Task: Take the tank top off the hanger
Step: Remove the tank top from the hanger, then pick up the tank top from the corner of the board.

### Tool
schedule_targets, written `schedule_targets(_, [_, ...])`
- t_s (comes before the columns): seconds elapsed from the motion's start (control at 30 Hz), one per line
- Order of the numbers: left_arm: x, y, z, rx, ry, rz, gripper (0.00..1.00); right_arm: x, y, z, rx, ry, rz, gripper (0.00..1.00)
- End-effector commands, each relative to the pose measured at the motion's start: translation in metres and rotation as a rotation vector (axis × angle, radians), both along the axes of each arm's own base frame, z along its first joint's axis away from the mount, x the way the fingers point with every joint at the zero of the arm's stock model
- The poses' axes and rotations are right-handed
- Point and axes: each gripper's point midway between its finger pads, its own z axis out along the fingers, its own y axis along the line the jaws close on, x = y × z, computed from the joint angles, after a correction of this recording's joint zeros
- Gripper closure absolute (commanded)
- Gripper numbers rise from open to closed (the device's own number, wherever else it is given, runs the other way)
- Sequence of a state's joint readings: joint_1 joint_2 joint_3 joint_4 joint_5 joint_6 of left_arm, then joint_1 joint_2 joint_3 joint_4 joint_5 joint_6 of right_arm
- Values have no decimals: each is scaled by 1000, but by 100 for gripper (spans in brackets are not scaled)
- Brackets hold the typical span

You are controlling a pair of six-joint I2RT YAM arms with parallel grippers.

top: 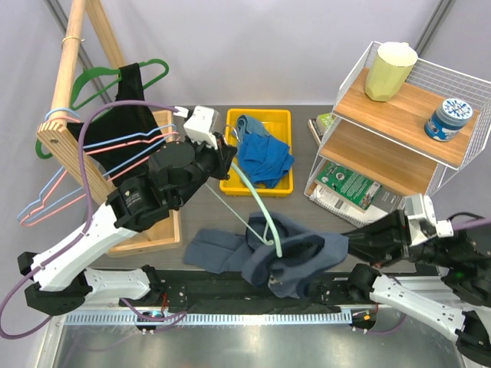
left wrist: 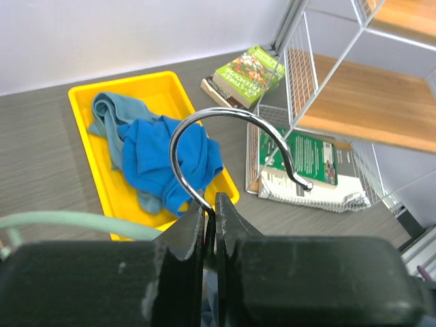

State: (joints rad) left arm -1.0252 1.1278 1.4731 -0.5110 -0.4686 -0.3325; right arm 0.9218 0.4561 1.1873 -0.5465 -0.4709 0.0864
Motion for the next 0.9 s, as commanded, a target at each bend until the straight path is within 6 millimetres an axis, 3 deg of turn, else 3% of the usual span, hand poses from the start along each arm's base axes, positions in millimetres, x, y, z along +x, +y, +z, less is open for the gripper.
schedule_targets(0.0, [7,3,44,-106,-86,41,100,-8,-12,-46,-67,164,-17,99])
schedule_targets(0.17, [-6,-12,55,-176,-73,-62,100,11,-19,-83,-81,300,-157,99])
schedule_targets(0.23, [-20,-24,62,-218,-53,-164,100,34,-15,-95,-93,356,-256,99])
schedule_targets(0.3, [-36,-26,78,-280,-51,-243,100,59,-13,-92,-63,380,-370,99])
schedule_targets(0.33, [-46,-28,83,-302,-51,-294,100,73,-3,-89,-61,384,-400,99])
schedule_targets(0.4, [-59,-17,97,-362,-67,-323,100,100,2,-80,-55,377,-504,99])
schedule_targets(0.43, [-63,-13,99,-371,-70,-327,100,118,14,-84,-100,387,-550,99])
schedule_targets(0.53, [-71,8,109,-380,-99,-309,100,150,25,-57,-127,323,-644,99])
schedule_targets(0.57, [-70,14,108,-375,-100,-286,100,164,39,-45,-146,310,-663,99])
schedule_targets(0.63, [-72,25,104,-355,-94,-268,100,187,40,-29,-165,262,-753,99])
schedule_targets(0.77, [-78,43,99,-360,-98,-239,100,225,45,28,-160,156,-894,99])
schedule_targets(0.83, [-81,54,99,-368,-105,-222,100,232,45,45,-167,109,-922,99])
schedule_targets(0.87, [-82,56,99,-368,-107,-222,100,232,44,65,-125,102,-925,99])
